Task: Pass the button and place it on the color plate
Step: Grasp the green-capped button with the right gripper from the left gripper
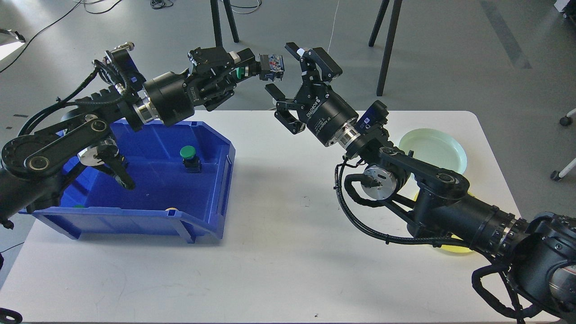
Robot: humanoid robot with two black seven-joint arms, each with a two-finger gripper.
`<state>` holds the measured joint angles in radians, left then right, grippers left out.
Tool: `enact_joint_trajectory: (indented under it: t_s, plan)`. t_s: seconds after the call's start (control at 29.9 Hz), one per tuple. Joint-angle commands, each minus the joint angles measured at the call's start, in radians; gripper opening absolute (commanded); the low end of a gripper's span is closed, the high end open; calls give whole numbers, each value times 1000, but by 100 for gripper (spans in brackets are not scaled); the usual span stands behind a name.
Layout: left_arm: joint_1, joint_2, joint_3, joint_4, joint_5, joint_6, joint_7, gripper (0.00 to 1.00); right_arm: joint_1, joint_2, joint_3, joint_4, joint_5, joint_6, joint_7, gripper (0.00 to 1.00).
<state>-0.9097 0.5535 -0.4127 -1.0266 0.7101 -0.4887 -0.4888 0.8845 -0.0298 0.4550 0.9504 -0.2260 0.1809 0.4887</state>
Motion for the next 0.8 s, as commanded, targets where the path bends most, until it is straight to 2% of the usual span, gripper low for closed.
enact_joint_trajectory:
  t_s: [0.0,0.13,0.3,0.37,0.47,0.77]
  plan:
    - [0,0,0,0,-1,0,0,13,10,30,2,-30,-1,0,0,91]
    - [0,-1,0,0,-1,0,0,13,13,30,4,-42,-1,0,0,82]
    - [2,-1,0,2,-1,0,0,13,13,30,1,-56,-12,0,0,55]
    - [2,-1,0,2,-1,0,0,13,13,30,2,-58,-26,0,0,52]
    - [0,-1,0,3,-1,0,0,13,13,30,2,-58,-32,0,0,41]
    - [2,-4,0,11,-3,0,0,13,13,30,2,-58,-32,0,0,19]
